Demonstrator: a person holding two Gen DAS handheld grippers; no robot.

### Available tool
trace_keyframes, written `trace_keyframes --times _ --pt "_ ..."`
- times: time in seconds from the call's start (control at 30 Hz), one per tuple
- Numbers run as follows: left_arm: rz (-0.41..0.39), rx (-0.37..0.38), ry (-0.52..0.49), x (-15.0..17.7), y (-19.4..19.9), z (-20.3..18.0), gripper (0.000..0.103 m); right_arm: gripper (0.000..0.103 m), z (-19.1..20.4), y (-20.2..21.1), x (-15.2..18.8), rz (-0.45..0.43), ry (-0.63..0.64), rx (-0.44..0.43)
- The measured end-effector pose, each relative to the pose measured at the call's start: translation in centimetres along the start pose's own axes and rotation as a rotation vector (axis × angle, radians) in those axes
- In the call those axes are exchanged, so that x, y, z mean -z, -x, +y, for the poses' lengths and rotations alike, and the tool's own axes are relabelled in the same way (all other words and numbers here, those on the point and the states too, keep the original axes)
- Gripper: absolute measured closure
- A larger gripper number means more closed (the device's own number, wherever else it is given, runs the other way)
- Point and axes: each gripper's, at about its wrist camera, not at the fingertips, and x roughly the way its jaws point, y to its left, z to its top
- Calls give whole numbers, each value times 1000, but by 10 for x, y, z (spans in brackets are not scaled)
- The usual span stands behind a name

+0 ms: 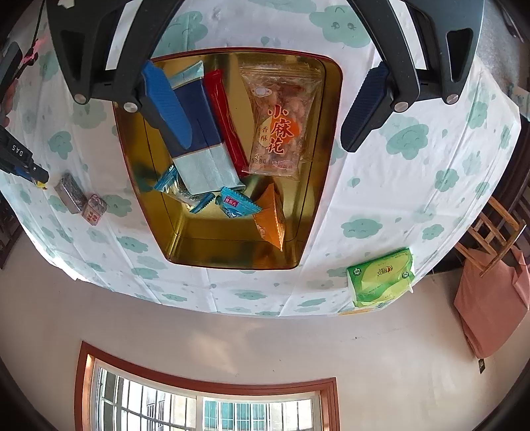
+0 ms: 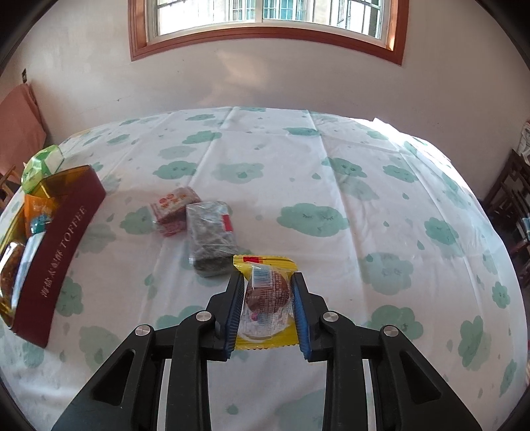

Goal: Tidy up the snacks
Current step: 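Carry the yellow-wrapped cake over the tin with the right tool, then lower the yellow-wrapped cake into the tin and open the right tool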

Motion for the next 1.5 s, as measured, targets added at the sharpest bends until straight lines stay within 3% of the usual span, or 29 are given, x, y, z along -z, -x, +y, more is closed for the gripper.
trace_keyframes --times 0.47,0.7,1.0,1.5 --pt "-23 -97 60 5 12 42 7 73 133 13 -29 -50 138 -260" --pt "-16 -143 98 7 13 62 5 73 190 1 -38 -48 230 -317" --pt "32 -162 159 15 5 82 5 73 217 -18 -41 -21 285 -315" --pt "41 -171 154 17 5 83 4 71 226 -34 -45 1 278 -317"
